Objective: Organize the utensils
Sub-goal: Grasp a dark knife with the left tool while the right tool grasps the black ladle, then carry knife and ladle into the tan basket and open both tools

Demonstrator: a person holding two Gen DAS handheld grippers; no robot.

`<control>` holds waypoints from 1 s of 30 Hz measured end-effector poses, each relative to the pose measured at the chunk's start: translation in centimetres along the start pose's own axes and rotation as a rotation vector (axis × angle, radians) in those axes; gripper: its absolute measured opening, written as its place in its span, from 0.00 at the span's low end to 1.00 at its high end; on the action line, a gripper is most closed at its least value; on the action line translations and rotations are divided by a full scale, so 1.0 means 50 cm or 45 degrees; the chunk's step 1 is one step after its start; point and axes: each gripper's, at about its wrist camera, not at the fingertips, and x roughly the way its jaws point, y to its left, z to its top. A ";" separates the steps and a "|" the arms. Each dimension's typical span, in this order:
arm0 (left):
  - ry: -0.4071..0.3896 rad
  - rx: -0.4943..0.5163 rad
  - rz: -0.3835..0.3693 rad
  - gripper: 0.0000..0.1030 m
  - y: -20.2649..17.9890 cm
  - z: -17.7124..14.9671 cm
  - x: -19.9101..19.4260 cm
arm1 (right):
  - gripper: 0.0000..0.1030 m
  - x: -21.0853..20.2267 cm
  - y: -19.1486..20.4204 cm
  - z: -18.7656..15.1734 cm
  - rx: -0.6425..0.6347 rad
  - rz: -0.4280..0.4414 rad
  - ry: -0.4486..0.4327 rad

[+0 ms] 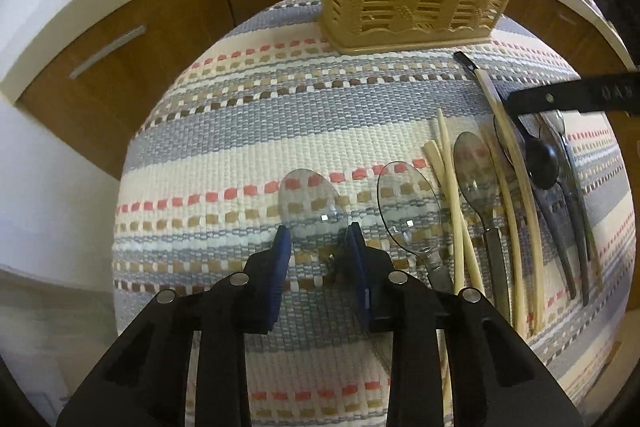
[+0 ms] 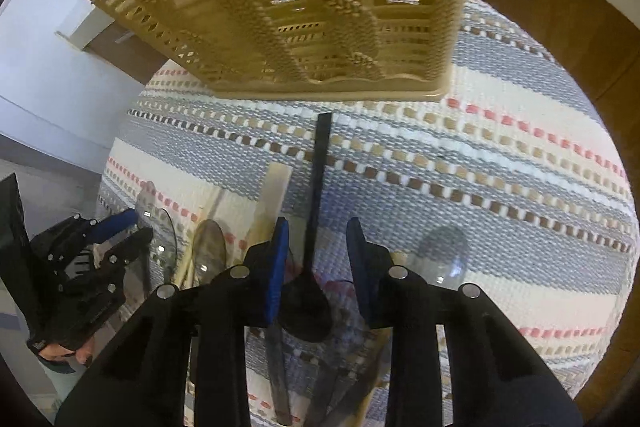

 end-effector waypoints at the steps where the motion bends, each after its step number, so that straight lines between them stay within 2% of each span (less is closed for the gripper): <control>1: 0.002 0.015 -0.004 0.26 -0.001 0.003 -0.001 | 0.26 0.004 0.003 0.005 -0.003 -0.012 0.012; 6: 0.059 0.069 -0.033 0.28 -0.007 0.025 0.007 | 0.15 0.028 0.038 0.017 -0.056 -0.102 0.067; 8: 0.110 0.084 -0.036 0.28 -0.003 0.040 0.006 | 0.06 0.036 0.047 0.019 -0.069 -0.119 0.094; 11: 0.142 0.088 -0.038 0.24 -0.009 0.058 0.030 | 0.05 0.037 0.055 0.019 -0.084 -0.130 0.092; 13: 0.137 0.099 -0.025 0.21 -0.016 0.067 0.029 | 0.05 0.023 0.053 0.012 -0.085 -0.097 0.053; 15: 0.072 0.073 -0.015 0.02 -0.015 0.062 0.009 | 0.05 -0.009 0.044 0.002 -0.092 -0.070 -0.013; 16: 0.038 0.043 -0.033 0.00 -0.016 0.063 -0.009 | 0.05 -0.024 0.043 -0.004 -0.100 -0.056 -0.046; 19: -0.099 -0.066 -0.173 0.00 0.011 0.075 -0.062 | 0.05 -0.079 0.049 -0.023 -0.134 -0.008 -0.157; 22: -0.215 -0.128 -0.234 0.00 0.027 0.087 -0.111 | 0.05 -0.147 0.059 -0.036 -0.185 0.037 -0.289; 26: -0.343 -0.161 -0.269 0.00 0.037 0.084 -0.160 | 0.05 -0.237 0.067 -0.048 -0.239 0.114 -0.456; 30: -0.580 -0.166 -0.294 0.00 0.025 0.109 -0.247 | 0.05 -0.332 0.067 -0.046 -0.273 0.158 -0.667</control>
